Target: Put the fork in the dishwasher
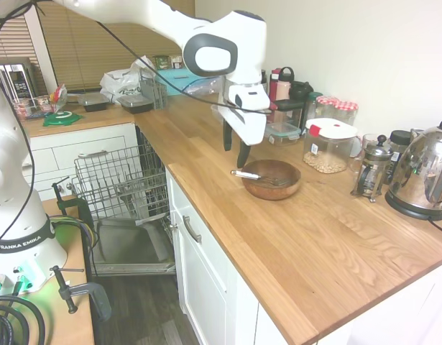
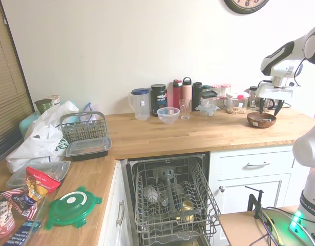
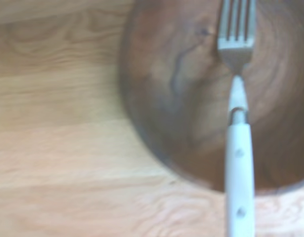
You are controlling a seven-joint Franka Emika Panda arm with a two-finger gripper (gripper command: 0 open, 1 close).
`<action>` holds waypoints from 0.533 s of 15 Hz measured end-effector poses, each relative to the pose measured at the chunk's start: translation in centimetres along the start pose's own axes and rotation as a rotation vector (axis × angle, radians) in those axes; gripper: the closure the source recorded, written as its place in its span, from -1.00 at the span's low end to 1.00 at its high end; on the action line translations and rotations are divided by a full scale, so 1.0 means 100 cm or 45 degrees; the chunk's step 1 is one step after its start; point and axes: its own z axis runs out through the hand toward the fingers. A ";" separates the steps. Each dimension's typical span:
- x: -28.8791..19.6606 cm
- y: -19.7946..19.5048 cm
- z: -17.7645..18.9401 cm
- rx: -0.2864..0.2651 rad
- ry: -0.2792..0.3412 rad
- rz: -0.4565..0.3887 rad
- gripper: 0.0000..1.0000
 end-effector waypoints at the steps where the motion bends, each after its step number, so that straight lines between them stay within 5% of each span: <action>1: 0.004 -0.001 0.009 -0.013 -0.013 0.005 -1.00; 4: 0.007 -0.005 0.035 -0.052 -0.049 0.001 -1.00; 5: 0.007 -0.006 0.039 -0.058 -0.055 0.000 1.00; 8: 0.007 -0.006 0.040 -0.054 -0.061 0.004 1.00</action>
